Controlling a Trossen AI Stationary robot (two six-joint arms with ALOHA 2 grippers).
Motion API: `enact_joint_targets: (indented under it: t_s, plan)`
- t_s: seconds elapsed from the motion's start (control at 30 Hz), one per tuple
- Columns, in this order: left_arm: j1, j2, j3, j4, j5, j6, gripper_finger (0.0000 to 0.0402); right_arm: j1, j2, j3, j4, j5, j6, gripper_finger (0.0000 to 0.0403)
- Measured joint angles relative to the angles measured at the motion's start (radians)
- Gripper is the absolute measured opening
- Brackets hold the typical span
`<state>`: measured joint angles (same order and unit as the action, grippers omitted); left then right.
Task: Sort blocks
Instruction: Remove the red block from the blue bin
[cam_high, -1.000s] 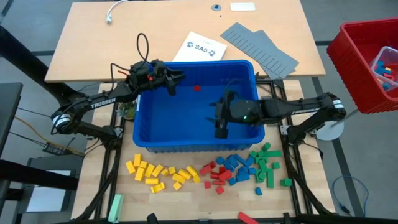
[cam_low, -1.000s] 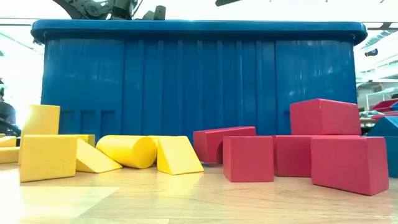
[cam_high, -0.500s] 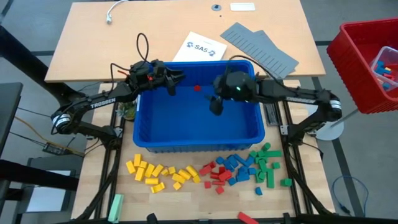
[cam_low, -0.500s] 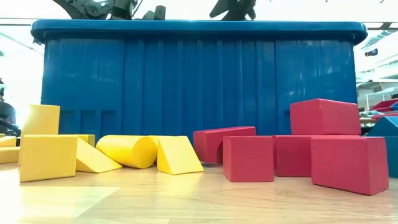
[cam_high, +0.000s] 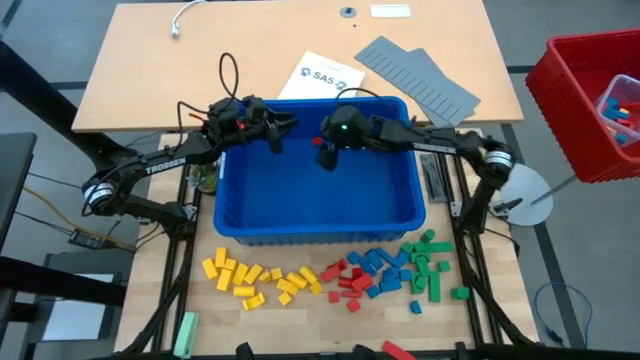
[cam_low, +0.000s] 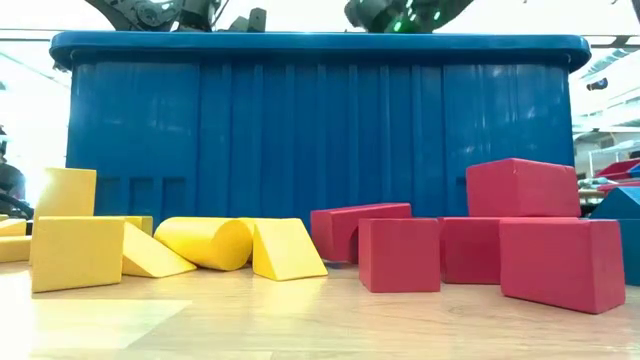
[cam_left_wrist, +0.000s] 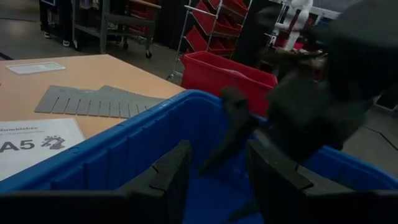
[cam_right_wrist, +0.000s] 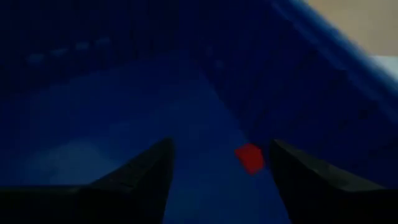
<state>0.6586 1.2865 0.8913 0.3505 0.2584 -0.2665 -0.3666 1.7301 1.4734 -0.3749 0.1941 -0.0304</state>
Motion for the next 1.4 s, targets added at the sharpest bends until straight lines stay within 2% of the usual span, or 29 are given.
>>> enact_joint_targets:
  t_s: [0.23, 0.33, 0.57, 0.67, 1.1, 1.23, 1.4]
  plan:
    - [0.000, 0.001, 0.000, 0.021, -0.022, 0.000, 0.0163, -0.043, 0.130, 0.000, 0.146, -0.094, 0.095, 0.0240]
    - [0.000, 0.001, 0.000, 0.059, -0.066, -0.006, 0.0163, -0.066, 0.180, 0.000, 0.191, -0.099, 0.147, 0.0239]
    - [0.000, 0.000, 0.000, 0.073, -0.068, -0.013, 0.0163, -0.118, 0.275, 0.000, 0.236, -0.145, 0.346, 0.0238]
    - [0.000, 0.000, 0.000, 0.076, -0.059, -0.068, 0.0163, -0.130, 0.299, 0.000, 0.246, -0.142, 0.426, 0.0234]
    - [0.000, 0.000, 0.025, 0.075, 0.198, -0.108, 0.0163, -0.173, 0.396, 0.016, 0.294, -0.080, 0.648, 0.0228]
    - [0.000, 0.000, 0.025, 0.069, 0.239, -0.107, 0.0163, -0.183, 0.470, 0.096, 0.282, -0.094, 0.655, 0.0228]
    - [0.000, 0.000, 0.025, 0.067, 0.252, -0.100, 0.0163, -0.178, 0.569, 0.255, 0.143, -0.115, 0.629, 0.0228]
